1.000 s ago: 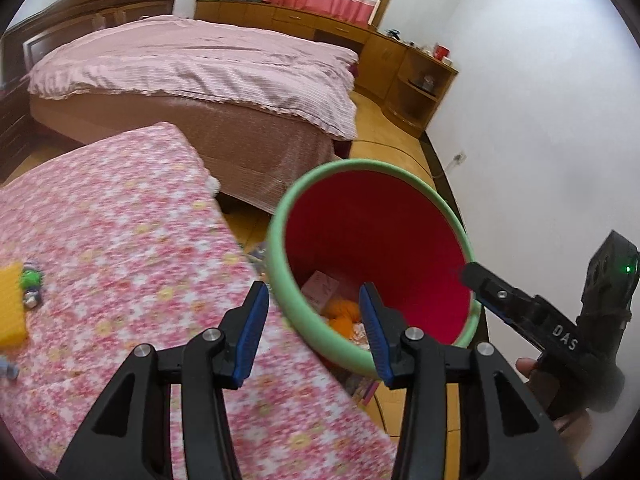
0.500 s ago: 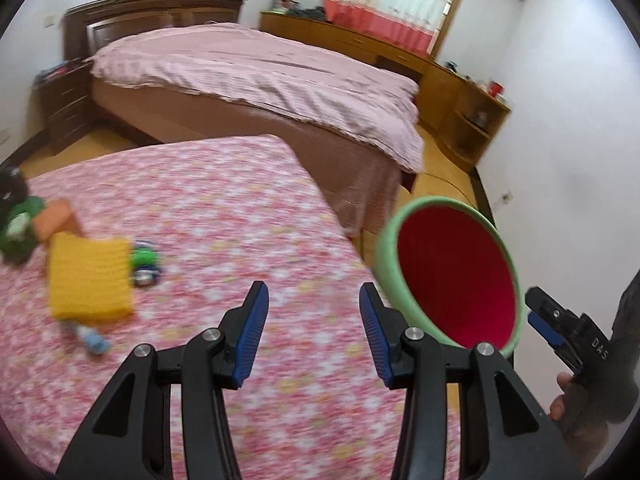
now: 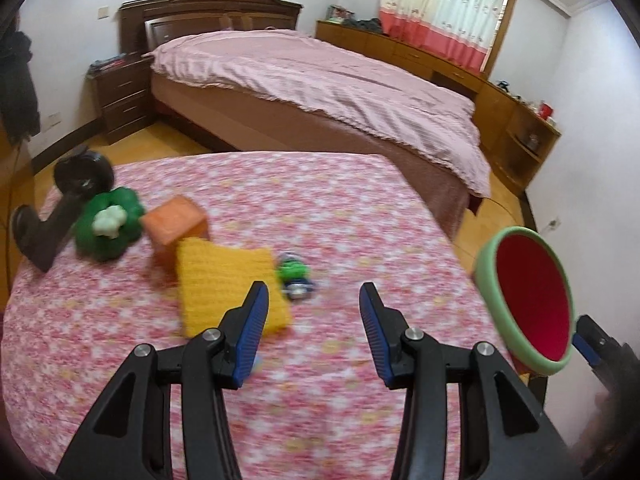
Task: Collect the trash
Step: 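Move both open grippers back over the bed toward the yellow sleeve, then grasp the remaining yellow mesh sleeve with the left gripper and lift it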
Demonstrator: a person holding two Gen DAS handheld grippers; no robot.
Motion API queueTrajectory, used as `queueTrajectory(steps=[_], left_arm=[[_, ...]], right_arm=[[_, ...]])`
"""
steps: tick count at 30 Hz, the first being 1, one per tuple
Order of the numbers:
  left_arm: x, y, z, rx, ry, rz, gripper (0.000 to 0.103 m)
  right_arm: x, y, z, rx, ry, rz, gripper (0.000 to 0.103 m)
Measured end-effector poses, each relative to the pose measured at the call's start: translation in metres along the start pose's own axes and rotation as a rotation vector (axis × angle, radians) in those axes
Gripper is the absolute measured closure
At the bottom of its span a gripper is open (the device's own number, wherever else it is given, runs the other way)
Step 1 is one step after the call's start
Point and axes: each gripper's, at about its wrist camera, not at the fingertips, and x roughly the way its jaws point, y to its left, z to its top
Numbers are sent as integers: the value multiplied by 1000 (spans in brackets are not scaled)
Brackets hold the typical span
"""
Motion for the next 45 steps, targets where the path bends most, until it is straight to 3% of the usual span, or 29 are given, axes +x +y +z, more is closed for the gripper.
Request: queueTrajectory(steps=[9, 19, 23, 27, 35, 45], left_arm=[[29, 55, -1, -82, 64, 94, 56], [58, 56, -6, -71, 110, 51, 57], [59, 55, -8, -55, 101, 16, 81], [46, 59, -6, -76, 65, -36, 82], [8, 79, 3, -111, -7, -48, 83], [20, 100, -10, -161, 59, -29, 82]], right_arm=[[24, 22, -14, -39, 55, 13, 24], [47, 30, -24, -67, 108, -3, 24], [53, 32, -27, -71, 128, -4, 24], [60, 39, -30, -102, 141, -3, 24], [70, 68, -34, -170, 172, 34, 24], [76, 103, -46, -231, 199, 75, 24]])
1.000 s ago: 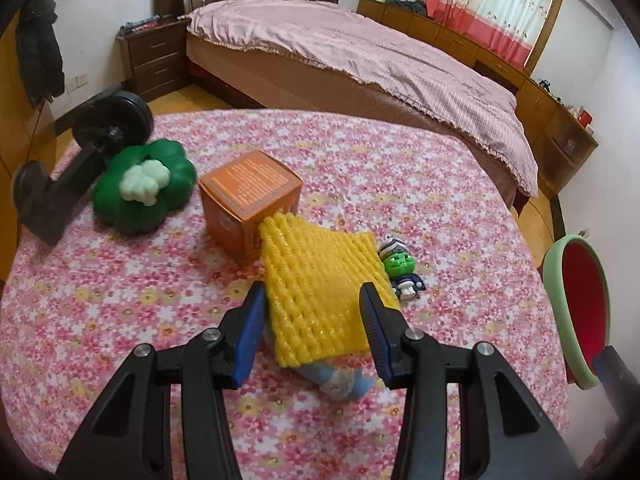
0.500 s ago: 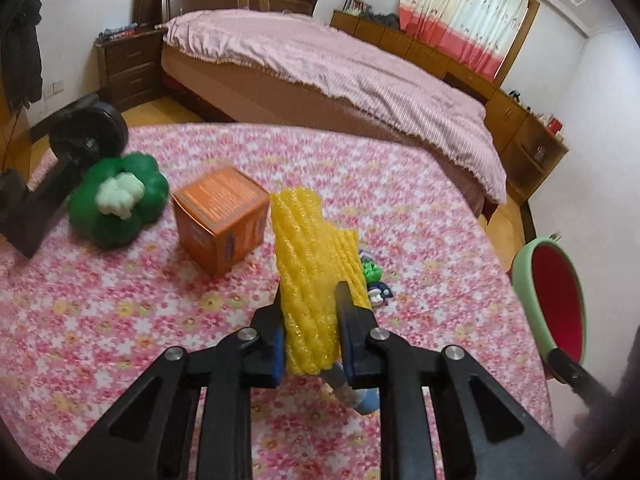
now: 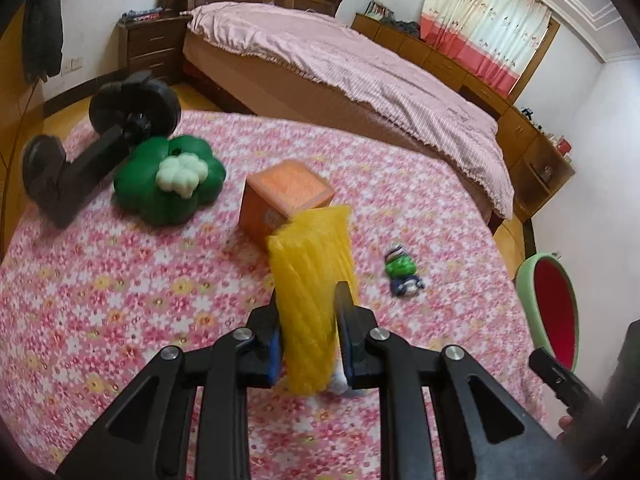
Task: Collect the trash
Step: 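Grasp the remaining yellow mesh sleeve with the left gripper and lift it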
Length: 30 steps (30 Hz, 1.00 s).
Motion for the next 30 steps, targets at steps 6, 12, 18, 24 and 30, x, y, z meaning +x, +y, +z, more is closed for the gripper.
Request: queueTrajectory(steps=[6, 12, 18, 24, 30], left_arm=[[5, 5, -3, -11, 2, 40, 73], [-4, 16, 0, -63, -51, 31, 73], [-20, 19, -1, -72, -97, -39, 89], [-47, 25, 0, -89, -156, -60, 89], [-74, 38, -2, -89, -201, -31, 89]], right_arm=[[-2, 3, 3, -10, -10, 8, 24], [0, 5, 5, -19, -9, 18, 24], [-1, 11, 2, -34, -4, 31, 24], [-5, 25, 0, -54, -9, 51, 24], [-7, 47, -2, -85, -13, 82, 24]])
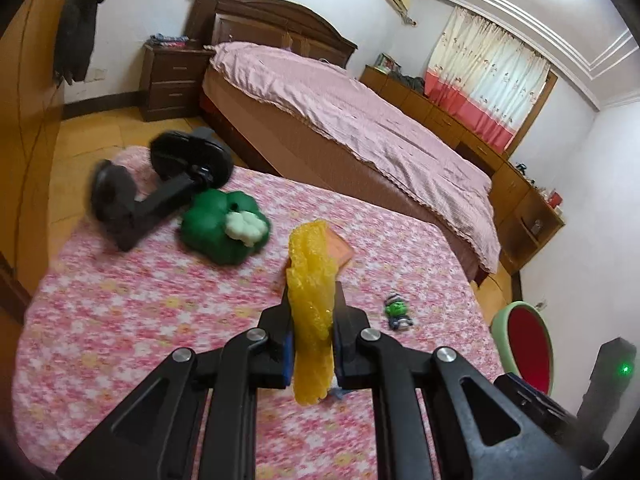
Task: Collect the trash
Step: 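Grasp the remaining yellow mesh sleeve with the left gripper and lift it, then grasp the blue plastic spoon with the right gripper while the left holds the sleeve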
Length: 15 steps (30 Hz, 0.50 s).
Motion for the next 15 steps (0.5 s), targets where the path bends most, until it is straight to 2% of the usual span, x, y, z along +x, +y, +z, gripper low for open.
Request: queueTrajectory(steps=[8, 15], left_arm=[[-18, 36, -3, -54, -18, 72, 89], [-14, 71, -16, -66, 21, 171, 89]], right_arm=[[14, 41, 1, -55, 12, 56, 24], [48, 77, -4, -110, 51, 43, 24]])
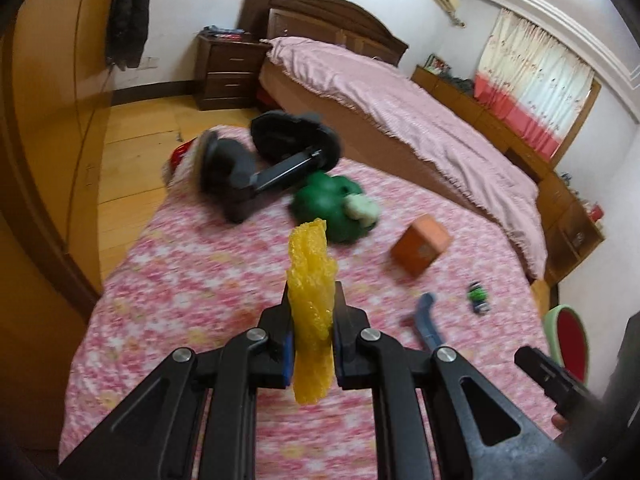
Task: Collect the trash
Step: 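Grasp the blue plastic spoon with the right gripper while the left holds the sleeve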
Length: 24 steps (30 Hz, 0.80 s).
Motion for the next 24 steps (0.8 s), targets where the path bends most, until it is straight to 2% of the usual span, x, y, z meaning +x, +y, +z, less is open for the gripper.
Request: queueTrajectory(steps=[5, 9, 15, 19, 24], left_arm=[[4, 19, -10, -10, -1, 43, 90], [5, 20, -16, 8, -18, 22, 90], [5, 14, -21, 55, -41, -26, 89], [3, 13, -23, 38, -41, -104, 90], [-5, 5, -22, 37, -51, -190, 89]], right_arm=[[26, 26, -4, -54, 23, -4, 25], [46, 41, -11, -90, 36, -7, 27], [66, 52, -16, -96, 64, -40, 62], [72, 53, -18, -95, 67, -92, 73], [74, 54, -20, -108, 56, -126, 80]])
